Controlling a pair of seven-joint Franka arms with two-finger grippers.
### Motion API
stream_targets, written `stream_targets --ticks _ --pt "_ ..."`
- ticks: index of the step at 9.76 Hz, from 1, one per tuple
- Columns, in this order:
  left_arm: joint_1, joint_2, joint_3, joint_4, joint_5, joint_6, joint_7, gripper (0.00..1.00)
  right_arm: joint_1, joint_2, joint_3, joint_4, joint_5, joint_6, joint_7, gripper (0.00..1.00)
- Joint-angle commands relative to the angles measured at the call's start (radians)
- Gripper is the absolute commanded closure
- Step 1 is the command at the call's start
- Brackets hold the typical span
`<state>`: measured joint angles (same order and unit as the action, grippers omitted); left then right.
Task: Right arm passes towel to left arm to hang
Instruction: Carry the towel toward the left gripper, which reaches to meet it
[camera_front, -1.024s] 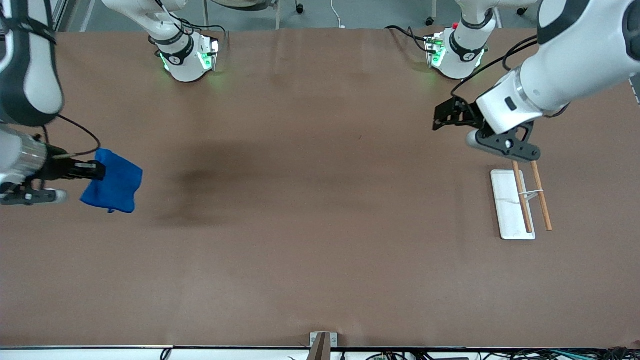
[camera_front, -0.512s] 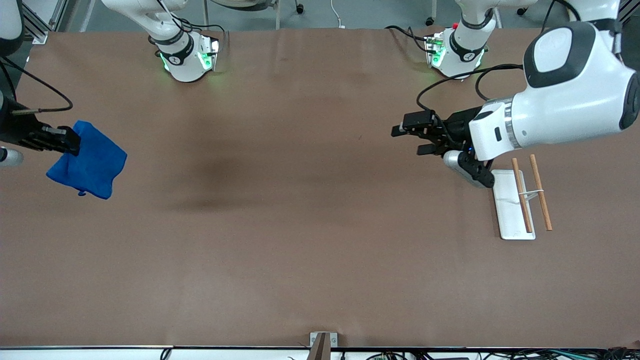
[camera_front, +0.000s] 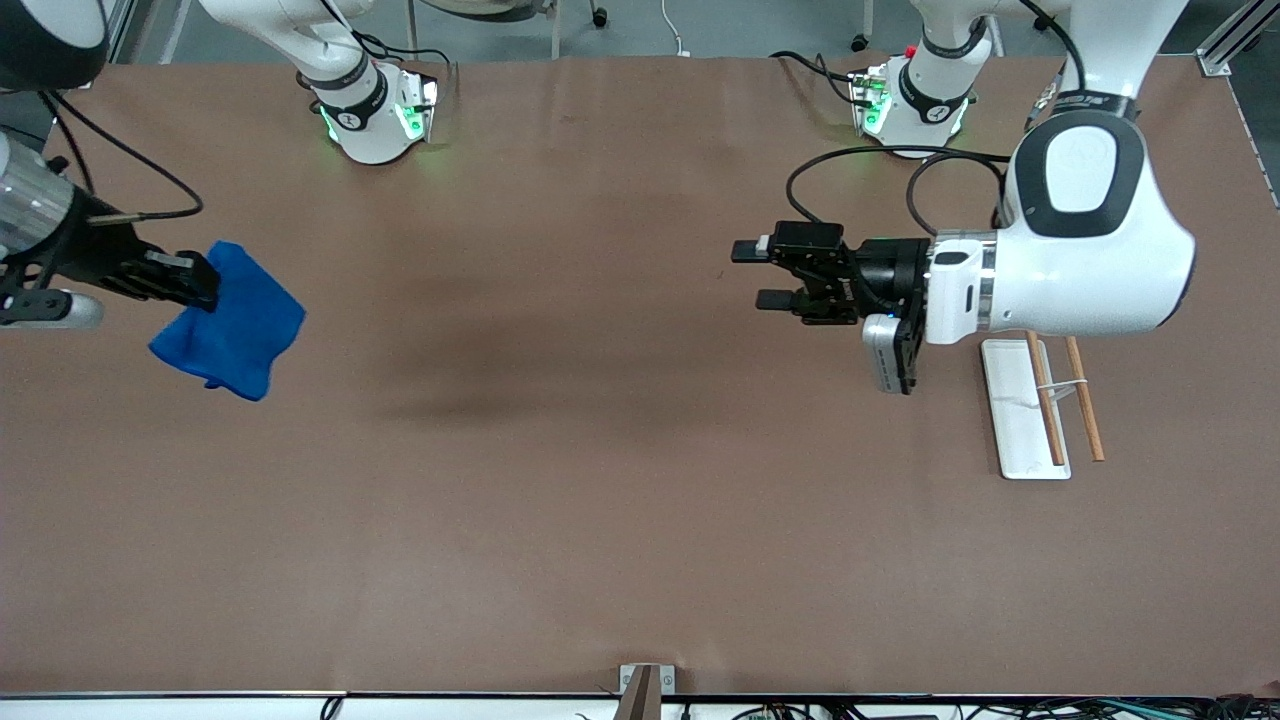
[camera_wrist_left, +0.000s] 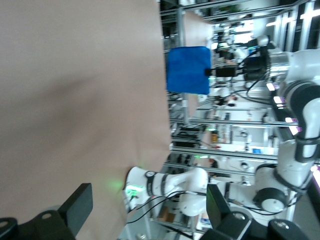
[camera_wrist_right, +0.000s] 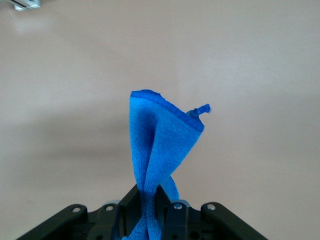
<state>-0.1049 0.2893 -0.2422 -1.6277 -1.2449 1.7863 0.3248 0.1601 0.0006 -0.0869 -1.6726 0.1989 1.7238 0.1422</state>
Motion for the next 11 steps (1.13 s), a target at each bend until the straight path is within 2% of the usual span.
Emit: stream_targets --ticks 1,2,3,6,7,9,11 --pt "-0.012 0.007 0.001 -0.092 -0.135 0.035 0.124 0.06 0.082 0.005 -0.007 -0.015 0.110 0.087 0.069 1.00" --pt "-0.013 0.005 0.001 -0.113 -0.198 0.035 0.157 0.06 0.093 0.013 -0.007 -0.015 0.222 0.138 0.068 1.00" --pt "-0.019 0.007 -0.003 -0.132 -0.259 0.035 0.186 0.07 0.116 0.018 -0.007 -0.015 0.297 0.185 0.068 1.00" --pt "-0.030 0.051 -0.020 -0.150 -0.410 0.035 0.261 0.14 0.202 0.047 -0.007 -0.015 0.489 0.297 0.066 1.00" --pt "-0.033 0.072 -0.031 -0.150 -0.480 0.035 0.270 0.15 0.234 0.053 -0.007 -0.015 0.534 0.347 0.063 1.00" --pt "-0.079 0.106 -0.043 -0.149 -0.591 0.094 0.307 0.15 0.303 0.059 -0.007 -0.015 0.684 0.440 0.062 1.00" --pt "-0.096 0.158 -0.045 -0.150 -0.689 0.101 0.371 0.16 0.349 0.061 -0.007 -0.015 0.808 0.468 0.054 1.00"
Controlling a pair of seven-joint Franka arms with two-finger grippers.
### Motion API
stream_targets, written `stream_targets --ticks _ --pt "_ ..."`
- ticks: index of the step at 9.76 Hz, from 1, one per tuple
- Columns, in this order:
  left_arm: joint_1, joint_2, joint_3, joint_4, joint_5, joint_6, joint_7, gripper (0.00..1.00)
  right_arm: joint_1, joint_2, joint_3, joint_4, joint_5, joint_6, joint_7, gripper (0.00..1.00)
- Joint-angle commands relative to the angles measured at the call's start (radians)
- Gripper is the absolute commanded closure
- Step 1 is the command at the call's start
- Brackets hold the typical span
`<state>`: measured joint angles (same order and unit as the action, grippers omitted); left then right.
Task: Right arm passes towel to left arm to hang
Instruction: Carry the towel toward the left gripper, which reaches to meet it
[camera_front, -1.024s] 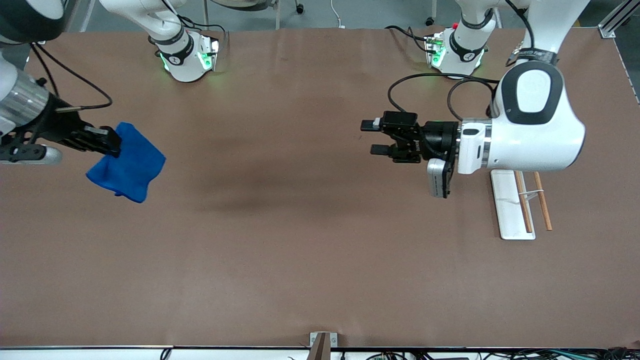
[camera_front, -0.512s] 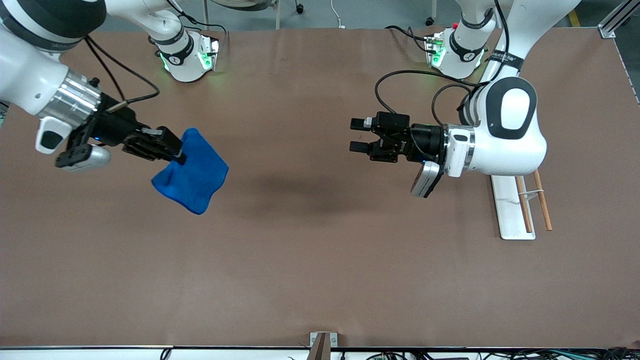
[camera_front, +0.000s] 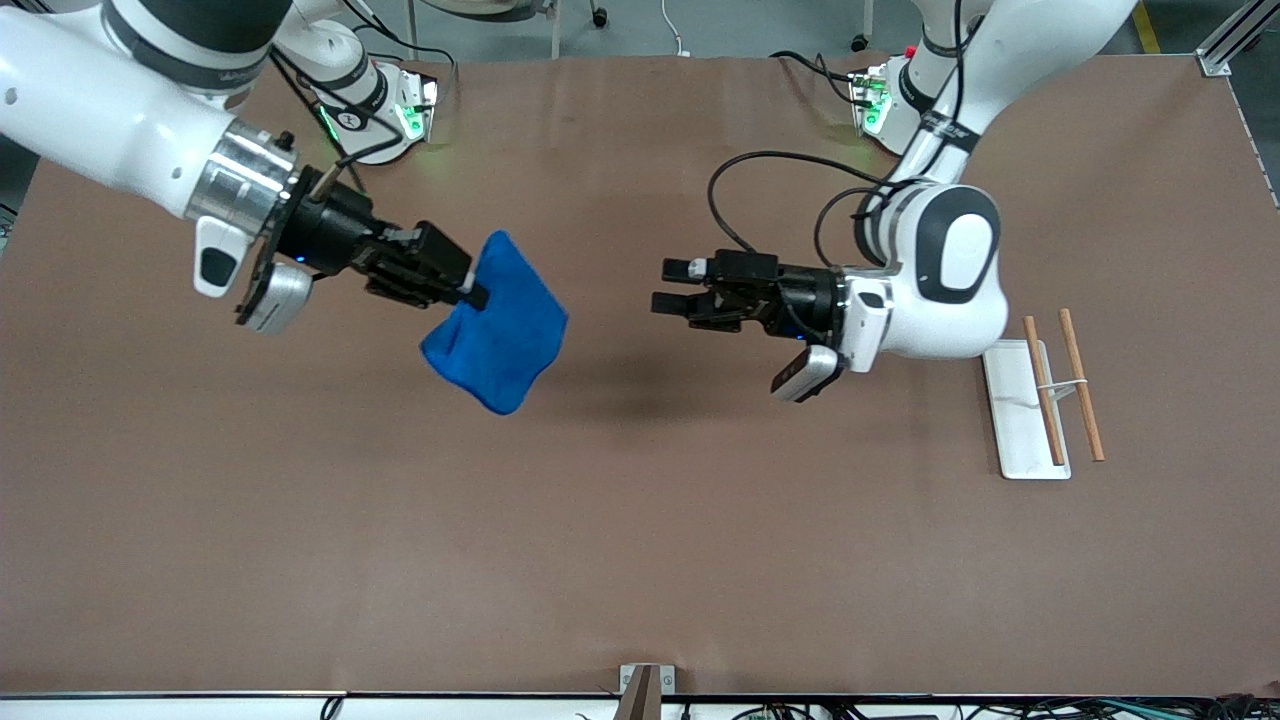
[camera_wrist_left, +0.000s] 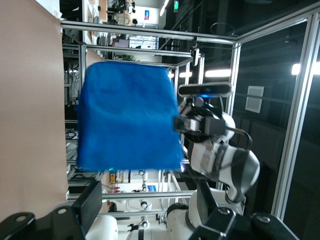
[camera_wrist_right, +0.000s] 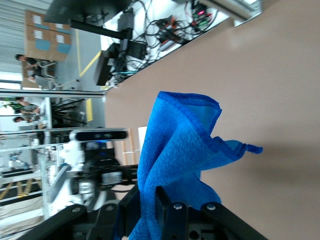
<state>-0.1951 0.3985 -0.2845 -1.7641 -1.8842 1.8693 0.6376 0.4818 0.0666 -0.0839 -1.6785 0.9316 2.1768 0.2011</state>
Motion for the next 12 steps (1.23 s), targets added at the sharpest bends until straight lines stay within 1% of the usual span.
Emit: stream_targets --ticks 1,2,4,8,10,11,12 --pt "-0.023 0.072 -0.004 -0.012 -0.112 0.017 0.080 0.18 0.041 -0.005 -0.010 -0.009 0.149 0.015 -0.011 1.00" --pt "-0.036 0.088 -0.004 -0.012 -0.165 0.017 0.103 0.18 0.066 -0.005 -0.010 -0.010 0.214 0.015 -0.034 1.00" --pt "-0.038 0.103 -0.004 -0.012 -0.168 0.016 0.138 0.20 0.073 -0.005 -0.010 -0.015 0.307 0.015 -0.061 1.00" --pt "-0.020 0.062 -0.022 -0.028 -0.171 0.016 0.122 0.28 0.089 0.025 -0.011 -0.017 0.366 0.014 -0.121 1.00" --pt "-0.018 0.034 -0.022 -0.028 -0.167 0.016 0.122 0.37 0.087 0.045 -0.011 -0.018 0.409 0.014 -0.170 1.00" --pt "-0.003 0.025 -0.022 -0.034 -0.159 0.016 0.125 0.39 0.087 0.050 -0.011 -0.018 0.409 0.014 -0.175 1.00" --pt "-0.001 0.022 -0.022 -0.041 -0.156 0.014 0.126 0.39 0.087 0.050 -0.011 -0.018 0.409 0.014 -0.175 1.00"
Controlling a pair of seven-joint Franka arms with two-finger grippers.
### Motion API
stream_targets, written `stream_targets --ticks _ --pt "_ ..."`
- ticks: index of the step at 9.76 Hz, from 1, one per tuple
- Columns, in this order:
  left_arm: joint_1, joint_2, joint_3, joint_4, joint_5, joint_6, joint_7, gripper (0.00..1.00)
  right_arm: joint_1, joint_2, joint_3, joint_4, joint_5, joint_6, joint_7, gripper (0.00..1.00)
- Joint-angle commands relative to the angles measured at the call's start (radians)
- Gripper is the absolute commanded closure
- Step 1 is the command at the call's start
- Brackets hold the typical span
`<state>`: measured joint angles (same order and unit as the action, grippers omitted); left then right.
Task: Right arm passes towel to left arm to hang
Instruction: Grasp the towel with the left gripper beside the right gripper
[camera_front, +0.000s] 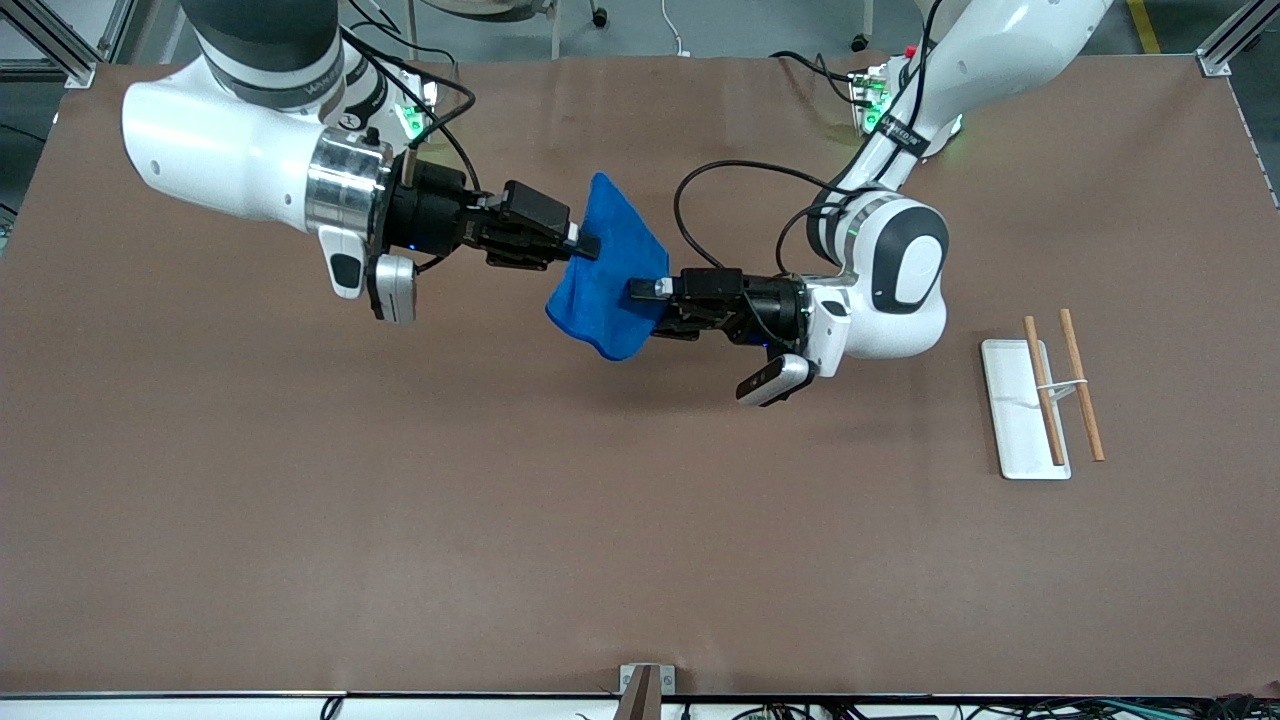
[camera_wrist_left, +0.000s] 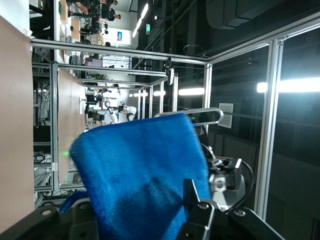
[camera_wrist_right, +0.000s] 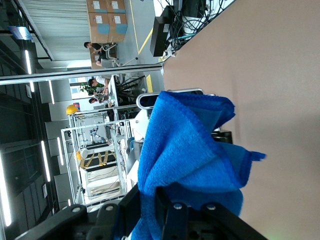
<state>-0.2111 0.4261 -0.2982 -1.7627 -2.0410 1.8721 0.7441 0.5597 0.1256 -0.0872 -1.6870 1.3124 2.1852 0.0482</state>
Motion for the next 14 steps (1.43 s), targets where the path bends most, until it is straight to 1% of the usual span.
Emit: stream_targets --ticks 1,4,5,6,7,8,9,12,13,14 --pt "0.015 -0.006 -0.009 -0.044 0.001 0.012 0.024 0.40 0.009 -0.011 -0.008 -0.010 0.028 0.005 -0.022 1.00" --pt "0.022 -0.006 -0.007 -0.055 0.001 0.010 0.032 0.41 0.008 -0.011 -0.008 -0.011 0.028 0.004 -0.019 1.00" --pt "0.038 -0.006 -0.007 -0.055 0.025 0.009 0.032 0.47 0.008 -0.011 -0.008 -0.011 0.028 0.004 -0.019 1.00" --pt "0.051 -0.006 -0.009 -0.054 0.074 0.007 0.031 0.62 0.008 -0.011 -0.008 -0.011 0.028 0.002 -0.018 1.00" --pt "0.065 -0.009 -0.009 -0.054 0.109 0.002 0.031 0.82 0.008 -0.011 -0.008 -0.011 0.028 0.002 -0.018 1.00" --pt "0.076 -0.016 -0.009 -0.054 0.116 0.001 0.031 0.95 0.008 -0.011 -0.008 -0.011 0.028 0.004 -0.019 1.00" --pt "0.078 -0.029 -0.009 -0.054 0.116 0.001 0.023 0.99 0.008 -0.011 -0.008 -0.011 0.028 0.004 -0.018 1.00" --pt "0.088 -0.040 -0.009 -0.052 0.117 0.001 0.024 1.00 0.008 -0.011 -0.008 -0.011 0.028 0.002 -0.016 1.00" --pt "0.094 -0.040 -0.009 -0.052 0.122 0.001 0.023 1.00 0.003 -0.011 -0.008 -0.011 0.028 -0.001 -0.005 0.79" --pt "0.107 -0.038 -0.009 -0.052 0.149 0.001 0.018 1.00 0.002 -0.011 -0.009 -0.010 0.028 -0.004 -0.007 0.04"
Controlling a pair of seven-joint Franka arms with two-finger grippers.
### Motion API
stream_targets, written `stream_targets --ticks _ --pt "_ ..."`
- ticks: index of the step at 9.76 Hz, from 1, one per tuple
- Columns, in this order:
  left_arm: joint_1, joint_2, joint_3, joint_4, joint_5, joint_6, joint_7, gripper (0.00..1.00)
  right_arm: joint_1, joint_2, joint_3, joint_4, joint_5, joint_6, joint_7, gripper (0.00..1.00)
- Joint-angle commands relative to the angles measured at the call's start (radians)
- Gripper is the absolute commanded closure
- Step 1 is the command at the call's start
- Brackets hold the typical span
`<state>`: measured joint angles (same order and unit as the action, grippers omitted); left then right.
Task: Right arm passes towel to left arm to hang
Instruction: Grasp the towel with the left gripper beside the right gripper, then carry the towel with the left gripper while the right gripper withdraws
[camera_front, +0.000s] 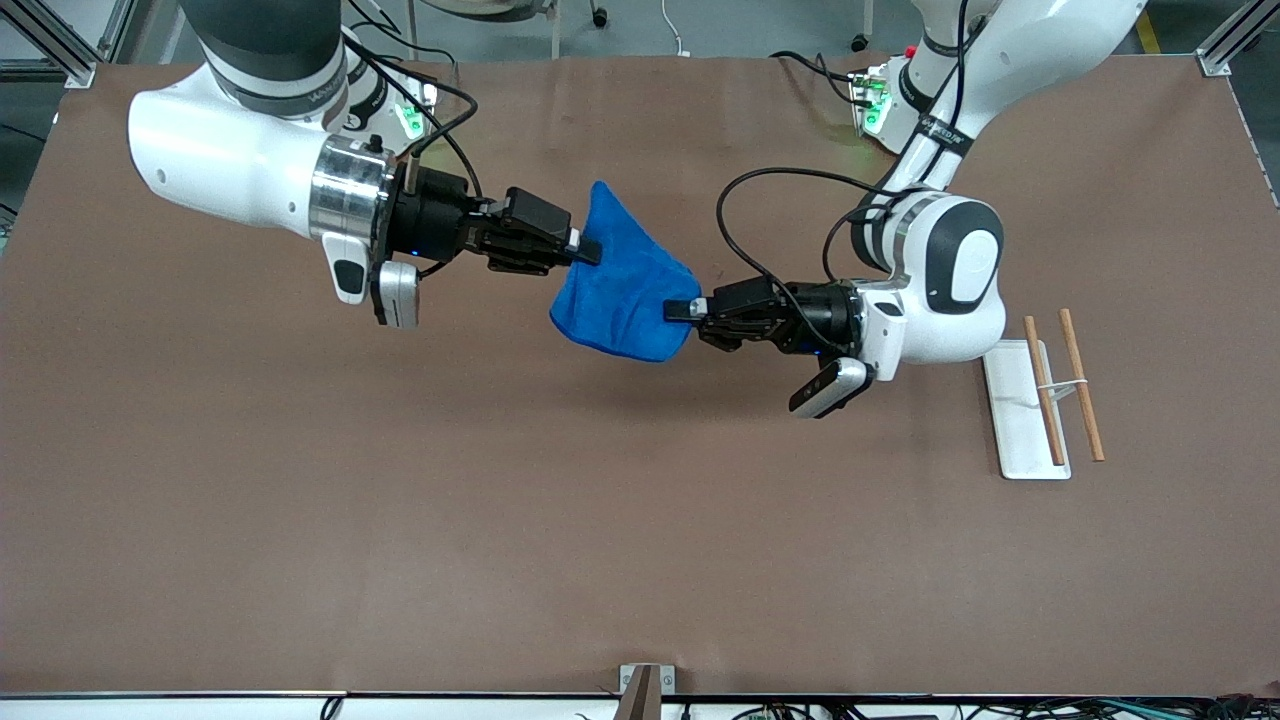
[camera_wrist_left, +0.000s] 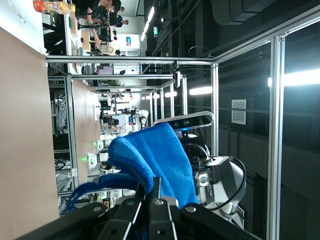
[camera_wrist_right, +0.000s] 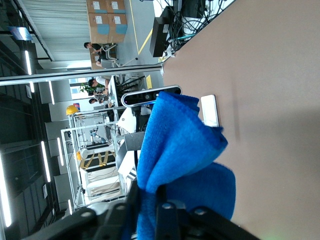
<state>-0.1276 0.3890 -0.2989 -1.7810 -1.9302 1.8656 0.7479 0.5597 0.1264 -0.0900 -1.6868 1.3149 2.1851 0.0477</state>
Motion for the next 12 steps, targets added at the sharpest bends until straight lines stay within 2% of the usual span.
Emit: stream_targets --ticks 1,3,5,7,9,12 --pt "0.042 -0.001 -0.006 -0.032 0.074 0.009 0.011 1.00 -0.001 -0.010 -0.007 -0.010 0.021 -0.004 -0.005 0.00" --pt "0.098 -0.001 -0.006 -0.026 0.199 0.009 -0.033 1.00 -0.006 -0.011 -0.013 -0.008 -0.006 -0.001 -0.008 0.00" --pt "0.144 -0.004 -0.003 -0.012 0.345 0.009 -0.125 1.00 -0.032 -0.010 -0.016 -0.008 -0.141 -0.002 -0.008 0.00" --pt "0.213 -0.019 -0.002 -0.005 0.593 0.009 -0.246 1.00 -0.061 -0.010 -0.017 -0.011 -0.241 -0.004 -0.006 0.00" --pt "0.279 -0.044 -0.005 0.037 0.934 0.006 -0.434 1.00 -0.102 -0.010 -0.017 -0.019 -0.398 -0.004 -0.005 0.00" --pt "0.388 -0.090 0.000 0.078 1.389 -0.116 -0.648 1.00 -0.203 -0.014 -0.017 -0.053 -0.635 -0.042 -0.005 0.00"
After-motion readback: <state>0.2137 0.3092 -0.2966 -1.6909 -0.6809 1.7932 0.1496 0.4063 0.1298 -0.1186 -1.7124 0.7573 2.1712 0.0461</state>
